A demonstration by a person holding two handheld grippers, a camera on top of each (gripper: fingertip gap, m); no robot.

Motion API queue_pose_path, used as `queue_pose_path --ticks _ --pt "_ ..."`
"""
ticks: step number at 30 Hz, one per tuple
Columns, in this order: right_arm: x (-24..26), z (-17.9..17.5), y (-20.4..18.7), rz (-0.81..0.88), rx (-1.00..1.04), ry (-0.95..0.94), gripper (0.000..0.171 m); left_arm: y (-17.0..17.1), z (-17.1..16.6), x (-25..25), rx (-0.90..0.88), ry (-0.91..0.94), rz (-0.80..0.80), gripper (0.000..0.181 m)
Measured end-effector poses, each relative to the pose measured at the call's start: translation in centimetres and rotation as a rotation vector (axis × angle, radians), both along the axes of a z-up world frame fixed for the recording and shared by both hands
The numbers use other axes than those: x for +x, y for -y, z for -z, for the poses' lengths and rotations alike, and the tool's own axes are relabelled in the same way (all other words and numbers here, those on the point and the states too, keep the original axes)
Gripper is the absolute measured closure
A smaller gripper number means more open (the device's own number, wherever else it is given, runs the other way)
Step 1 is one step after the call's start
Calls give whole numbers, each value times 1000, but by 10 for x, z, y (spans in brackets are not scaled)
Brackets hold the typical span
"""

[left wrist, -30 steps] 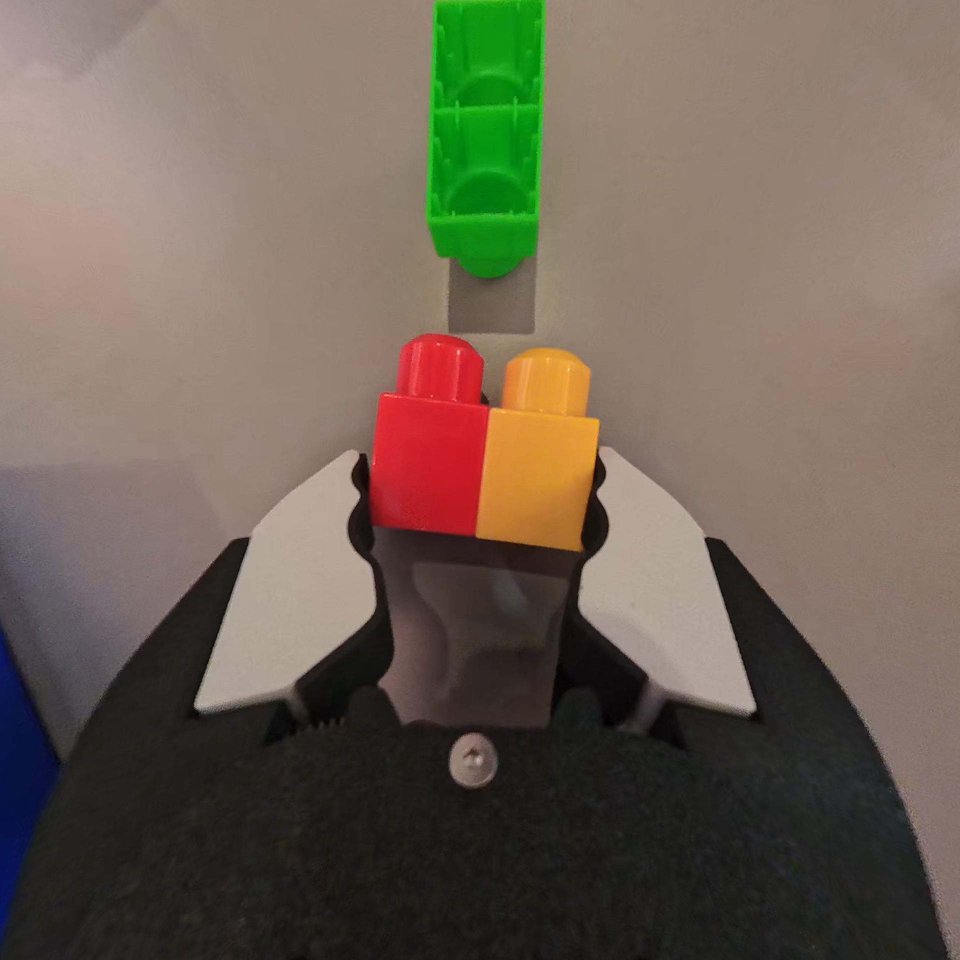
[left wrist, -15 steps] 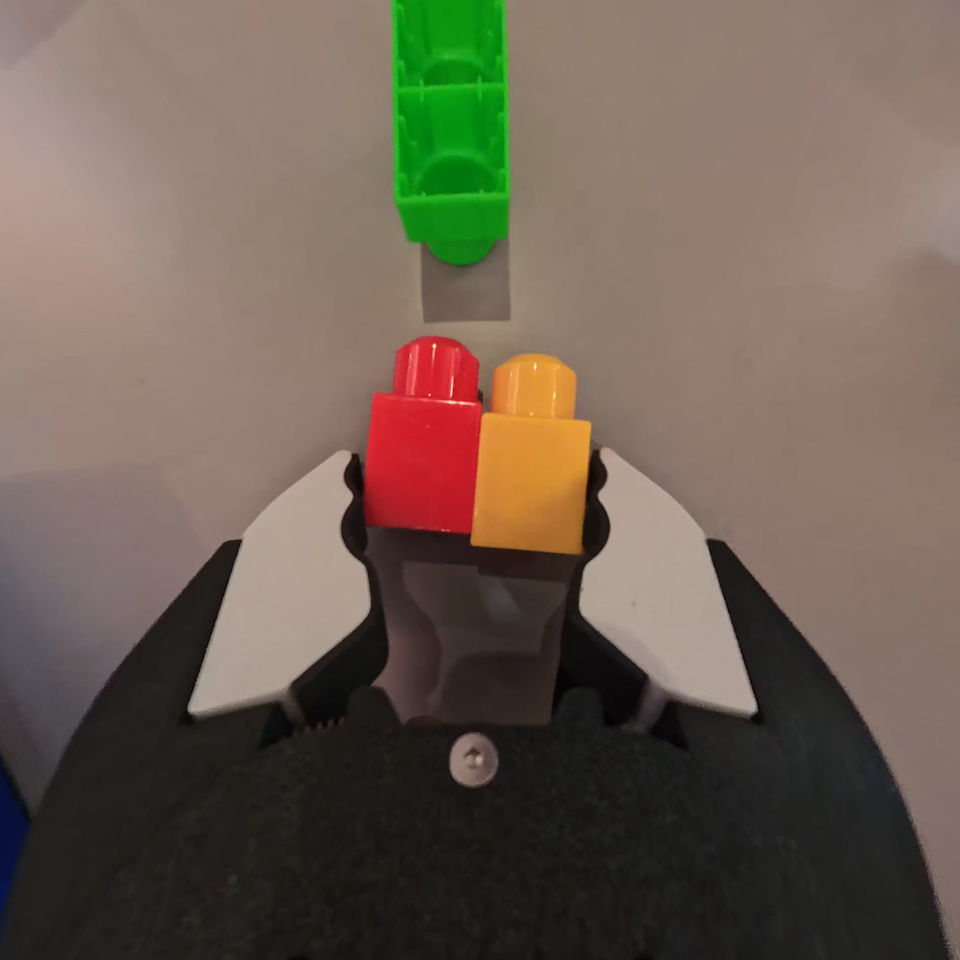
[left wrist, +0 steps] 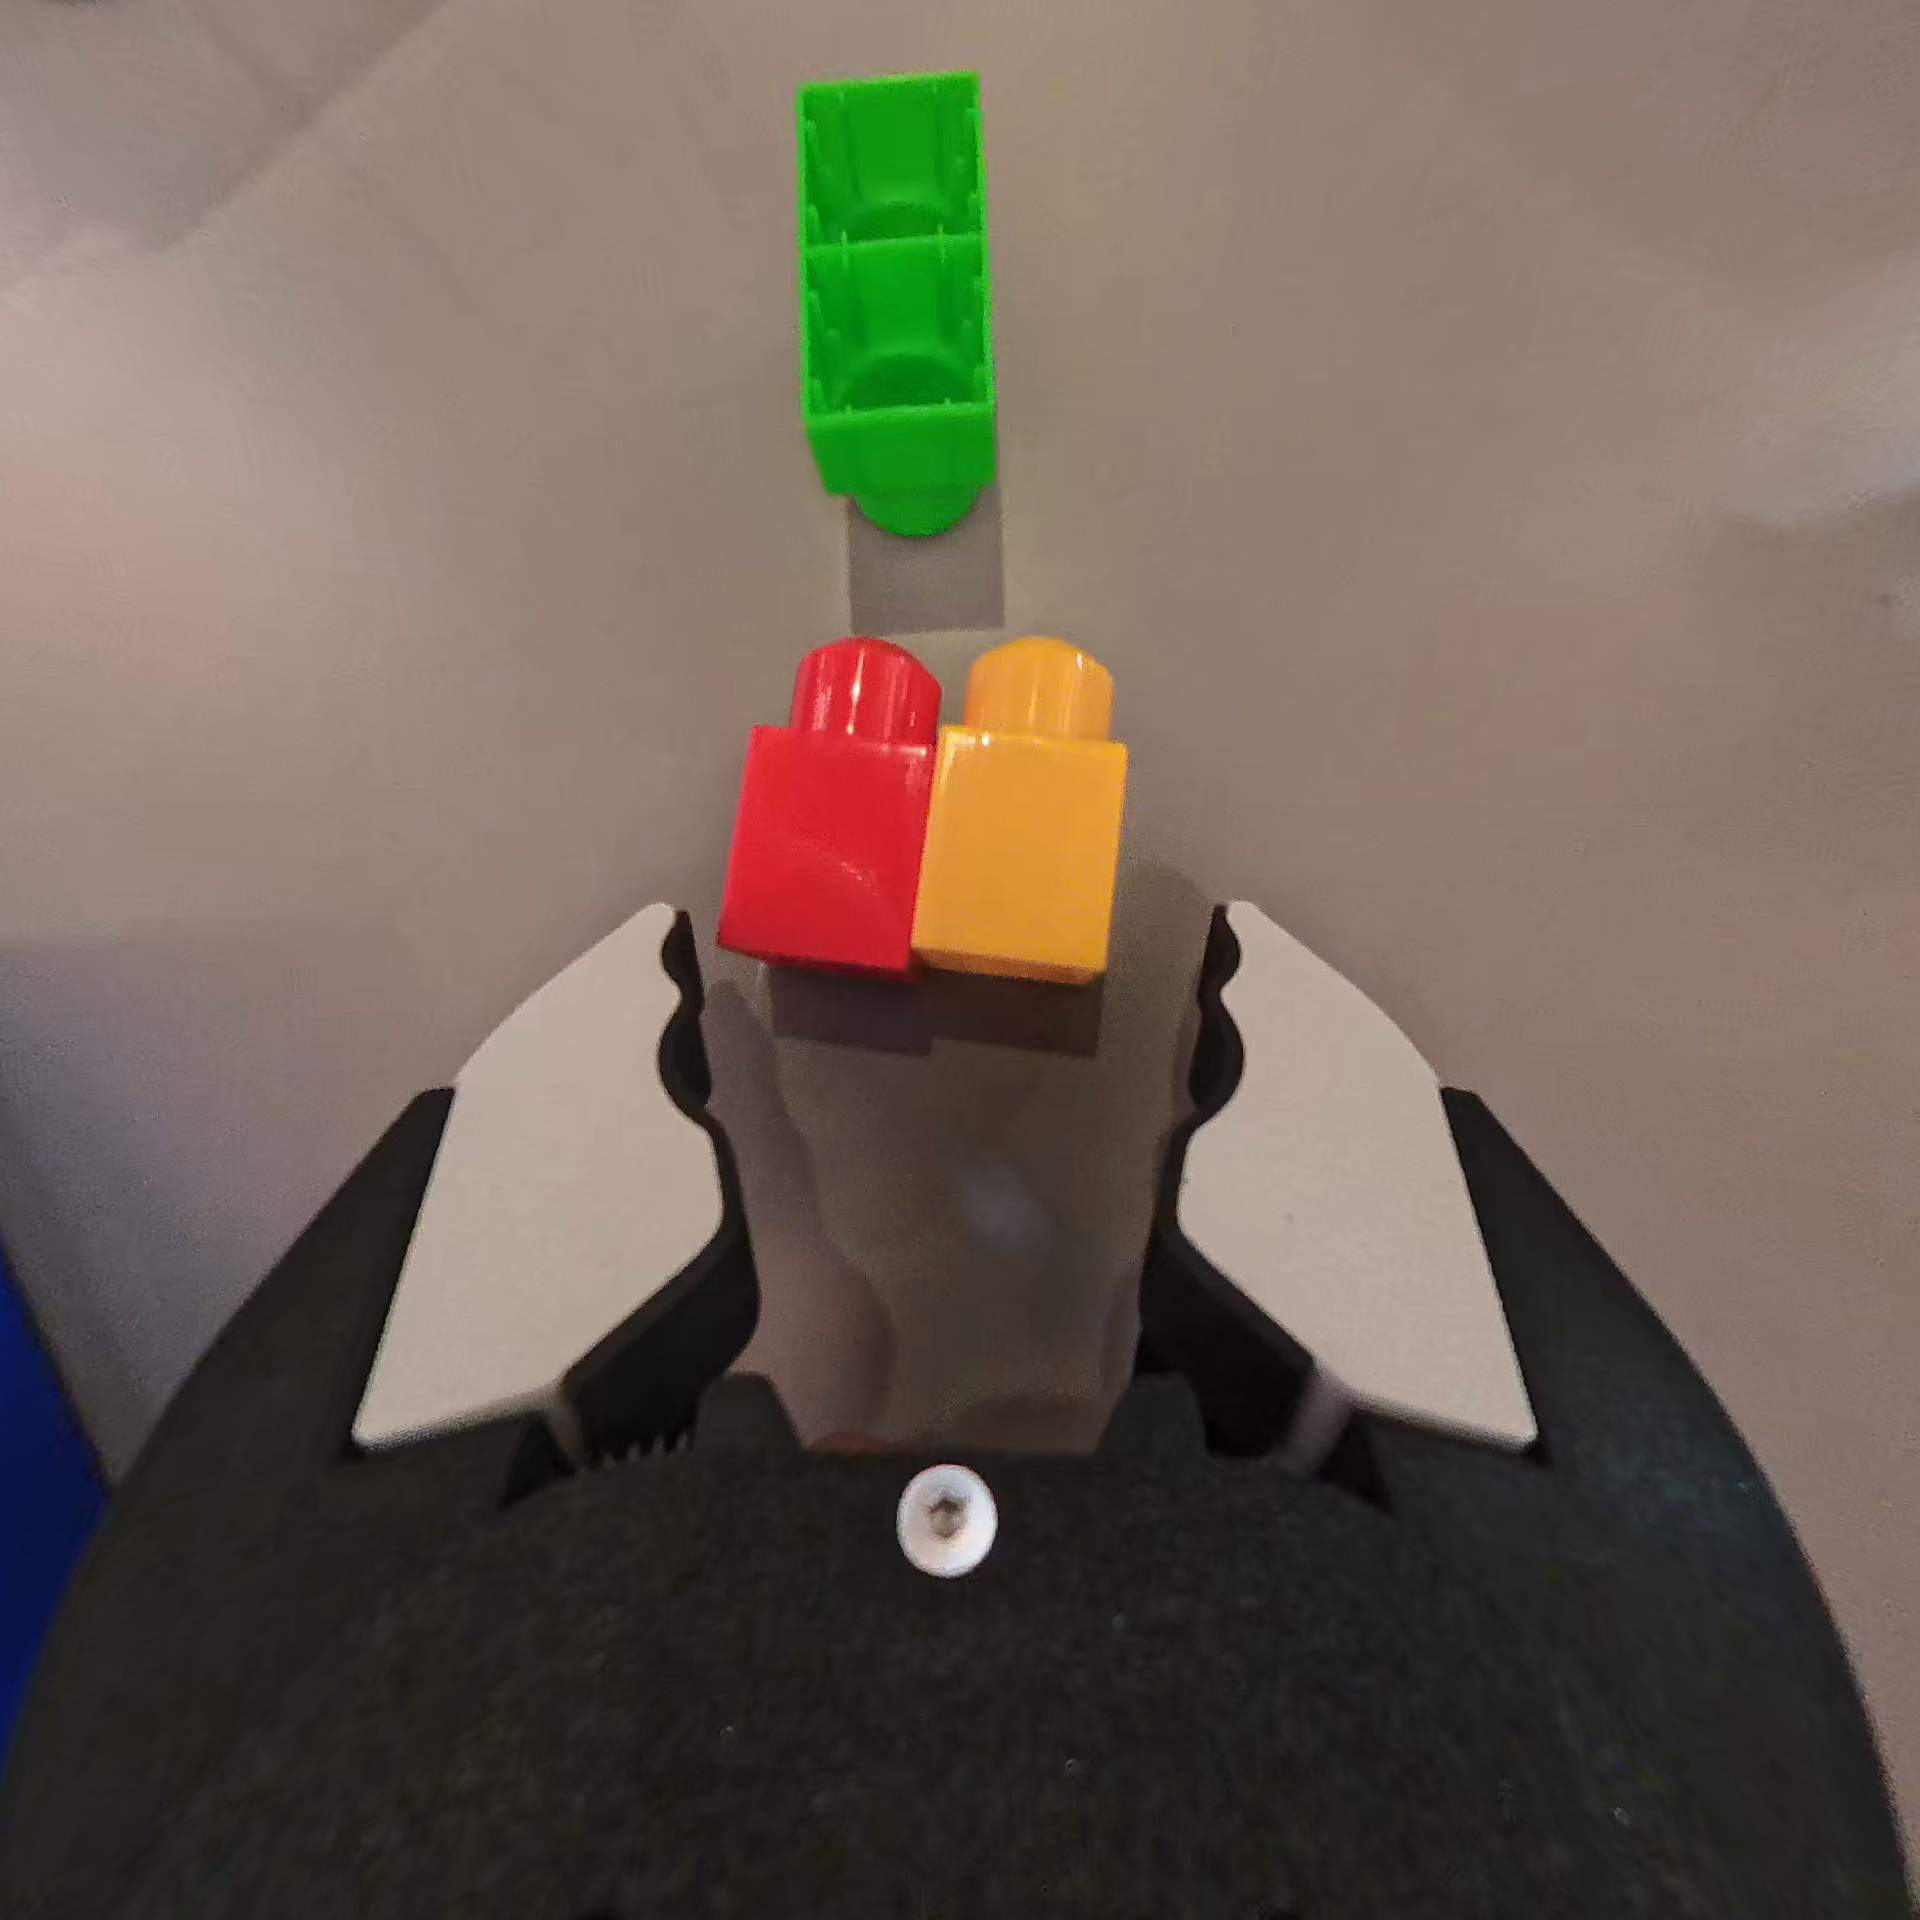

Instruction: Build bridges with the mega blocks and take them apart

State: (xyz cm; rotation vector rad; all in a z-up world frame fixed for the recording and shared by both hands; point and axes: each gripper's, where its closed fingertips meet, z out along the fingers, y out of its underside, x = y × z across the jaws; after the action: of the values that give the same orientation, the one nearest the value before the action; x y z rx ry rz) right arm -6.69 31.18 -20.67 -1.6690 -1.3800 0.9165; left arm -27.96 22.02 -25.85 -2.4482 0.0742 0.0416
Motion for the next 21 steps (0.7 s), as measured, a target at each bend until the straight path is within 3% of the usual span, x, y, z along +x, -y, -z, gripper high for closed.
queue_pose_path --ticks 8,21 --pt "1 0 2 -6 7 2 111 -7 17 -7 43 53 -6 88" --pt "1 -2 2 -6 8 -1 111 -19 18 -1 34 52 79 83"
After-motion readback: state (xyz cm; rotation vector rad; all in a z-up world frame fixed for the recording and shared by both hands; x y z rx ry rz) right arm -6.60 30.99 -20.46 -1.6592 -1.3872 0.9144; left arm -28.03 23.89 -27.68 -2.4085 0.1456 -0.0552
